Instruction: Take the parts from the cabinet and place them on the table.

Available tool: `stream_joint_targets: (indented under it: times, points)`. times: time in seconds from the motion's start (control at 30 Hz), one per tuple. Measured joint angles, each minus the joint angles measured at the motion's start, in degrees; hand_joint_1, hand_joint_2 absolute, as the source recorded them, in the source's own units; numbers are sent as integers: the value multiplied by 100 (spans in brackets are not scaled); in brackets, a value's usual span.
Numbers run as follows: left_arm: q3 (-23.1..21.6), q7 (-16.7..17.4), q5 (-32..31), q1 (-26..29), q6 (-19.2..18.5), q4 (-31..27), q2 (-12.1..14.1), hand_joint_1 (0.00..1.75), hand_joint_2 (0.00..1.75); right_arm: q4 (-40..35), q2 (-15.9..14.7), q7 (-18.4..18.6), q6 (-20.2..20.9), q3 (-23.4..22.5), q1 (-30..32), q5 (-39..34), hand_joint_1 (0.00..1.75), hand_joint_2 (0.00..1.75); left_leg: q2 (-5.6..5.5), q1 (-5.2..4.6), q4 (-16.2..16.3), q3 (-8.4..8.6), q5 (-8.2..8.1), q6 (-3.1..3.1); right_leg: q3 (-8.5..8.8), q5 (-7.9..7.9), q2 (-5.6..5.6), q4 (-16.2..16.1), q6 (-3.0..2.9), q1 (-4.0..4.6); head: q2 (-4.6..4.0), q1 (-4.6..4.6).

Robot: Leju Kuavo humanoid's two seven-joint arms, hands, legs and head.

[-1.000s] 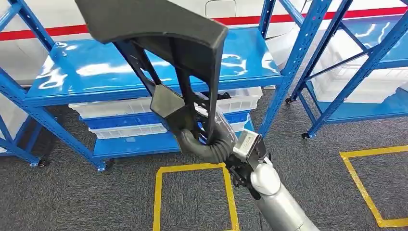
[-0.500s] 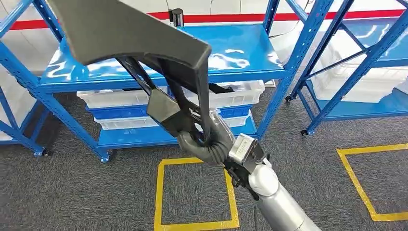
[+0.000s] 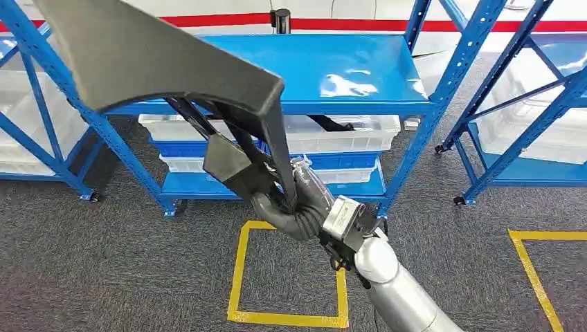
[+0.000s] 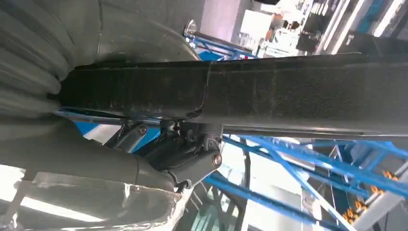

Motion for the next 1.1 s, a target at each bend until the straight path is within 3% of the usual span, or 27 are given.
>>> stream_joint_targets:
  times: [0.03, 0.07, 0.1, 0.2, 0.23, 0.27, 0.33, 0.37, 0.4, 0.43, 0.5, 0.53, 0.57, 0.6, 0.67, 0.7, 0.73, 0.77, 0.8, 0.87, 0.9, 0.93, 0.97, 1.0, 1.03, 1.07, 1.1]
  points:
    - [0, 0, 0, -2, 9, 0, 0, 0, 175, 0, 2, 0, 0, 4, -2, 2, 175, 175, 195, 0, -504, 294, 133, 22, 12, -15, -29, 1, 25, 27, 0, -2]
    - [0, 0, 0, -16, 13, 0, 0, 0, 175, 0, 2, -2, 0, 7, -3, 0, 175, 175, 295, -67, -667, 391, 76, 41, -10, -20, -56, 8, 51, 77, 0, -13]
    - [0, 0, 0, -14, 15, 0, 2, 0, 175, 0, -4, 2, 0, 11, -12, 4, 175, 175, 239, -67, -655, 338, 94, 90, -8, -8, -102, 7, 79, 110, 0, 37]
    - [0, 0, 0, -12, 17, 0, -2, 0, 175, -2, 0, -2, 0, 22, -13, 2, 175, 175, 87, -93, -731, 301, 110, 215, 10, -14, -230, -14, 207, 138, 0, 26]
    - [0, -4, 0, -7, 20, 0, -15, 0, 175, -4, -9, -2, 0, 22, -14, 2, 175, 175, 52, -64, -772, 327, 146, 274, -79, -120, -62, 111, 211, 93, 0, 35]
    - [0, -7, 0, -17, 20, 0, -20, 0, 175, -4, -7, -4, 0, 22, -17, 0, 175, 175, 6, -60, -779, 313, 169, 324, -207, -271, 92, 407, 162, 95, 0, 28]
    - [2, -20, 0, -22, 20, 0, -11, 0, 175, 0, -24, -4, 0, 20, -6, 0, 175, 175, -104, -65, -778, 270, 187, 354, -721, -679, 232, 1445, 98, 92, 0, 48]
    - [2, -35, -4, -18, 11, 0, -11, 0, 175, 0, -37, -4, 0, 22, 7, 0, 175, 175, -161, -73, -776, 257, 196, 365, -934, -791, 253, 1858, 107, 101, 0, 52]
    - [2, -55, -15, -10, -7, 0, -13, 0, 175, 0, -46, -4, 0, 26, 10, 0, 175, 175, -225, -82, -775, 253, 203, 370, -1026, -790, 265, 2009, 144, 101, 0, 48]
    - [2, -88, -26, -4, -46, 0, -18, 0, 175, 4, -52, -4, 0, 28, 9, -2, 175, 175, -291, -86, -770, 255, 206, 369, -954, -670, 267, 1831, 196, 100, 0, 50]
    - [0, -133, -33, -9, -57, -2, -22, 0, 175, 4, -59, -4, 0, 30, 2, -2, 175, 175, -430, -86, -759, 270, 216, 350, -461, -207, 336, 809, 296, 98, 0, 52]
    - [0, -144, -35, -10, -59, -2, -24, 0, 175, 4, -59, -4, 0, 31, -3, -2, 175, 175, -483, -86, -748, 265, 221, 339, -224, -17, 488, 296, 305, 82, 0, 50]
    - [2, -151, -35, -16, -61, -2, -24, 0, 175, 4, -59, -9, 0, 31, -5, -4, 175, 175, -535, -136, -696, 230, 214, 303, -152, 5, 626, 47, 266, 93, 0, 50]
    - [2, -157, -35, -13, -63, -2, -24, 0, 175, 4, -61, -11, 0, 33, -7, -4, 175, 175, -576, -127, -704, 202, 220, 277, -139, 30, 557, 59, 219, 76, 0, 37]
    - [2, -157, -39, 5, -68, -2, -24, 0, 175, 4, -61, -11, 0, 33, -5, -7, 175, 175, -638, -84, -730, 166, 270, 194, -171, 48, 501, 84, 139, 123, 0, 37]
    - [2, -157, -39, 11, -68, -2, -9, 0, 175, 4, -59, -11, 0, 37, -7, -7, 175, 175, -689, -91, -739, 153, 279, 151, -152, 77, 451, 53, 94, 77, 0, 39]
    - [2, -157, -39, 14, -66, -2, -1, 0, 175, 4, -55, -11, 0, 42, -17, -7, 175, 175, -586, -71, -674, 132, 225, 145, -139, 109, 390, 16, 55, 7, 0, 37]
    - [0, -164, -46, 11, -68, -2, -13, 0, 175, 4, -50, -11, 0, 48, -24, -7, 175, 175, -350, -92, -458, 31, 52, 121, -146, 116, 347, 14, -5, 13, 0, 4]
    - [0, -171, -46, -1, -68, -2, -15, 0, 175, 4, -48, -18, 0, 52, -30, -11, 175, 175, -221, -72, -76, -144, -173, 93, -146, 109, 295, 14, -16, 22, 0, -11]
    - [0, -212, -64, -3, -125, -2, -13, 0, 175, 7, -52, -17, -9, 55, -23, -11, 175, 175, -140, -38, 789, -547, -547, 36, -152, 103, 180, 16, -23, 45, 0, -7]
    - [-2, -229, -85, 5, -170, -2, -13, 0, 175, 7, -52, -18, -15, 63, -9, -9, 175, 175, -122, -21, 1040, -670, -590, 10, -153, 101, 108, 17, -22, 48, 0, -7]
    - [-2, -247, -90, 12, -177, -2, -13, 0, 175, 7, -52, -20, -24, 72, 0, -9, 175, 175, -104, -5, 948, -625, -484, -5, -151, 100, 51, 19, -20, 48, 0, -4]
    - [-2, -267, -94, 13, -186, -2, -11, 0, 175, 7, -52, -22, -35, 77, 4, -4, 175, 175, -79, 11, 638, -464, -290, -12, -147, 98, 0, 20, -18, 44, 0, -7]
    - [-2, -286, -98, 12, -192, -2, -4, 0, 175, 7, -50, -26, -46, 83, 3, 0, 175, 175, -6, 22, 82, -164, -23, -13, -139, 93, -50, 22, -19, 42, 0, -4]
    - [-2, -306, -103, 8, -192, -2, 0, 0, 175, 4, -48, -35, -50, 85, 3, 0, 175, 175, 136, 26, -430, 124, 175, -2, -127, 77, -87, 24, 4, 42, 0, -7]
    - [-2, -315, -107, -6, -195, -2, -9, 0, 175, 4, -46, -42, -52, 87, 5, 0, 175, 175, 344, -17, -691, 259, 113, 8, -129, 61, -124, 31, 34, 106, 0, -6]
    - [-2, -321, -118, -13, -199, -2, 0, 0, 175, 2, -48, -44, -59, 87, -1, 4, 175, 175, 228, -32, -693, 238, 144, 75, -138, 49, -146, 35, 67, 130, 0, 5]
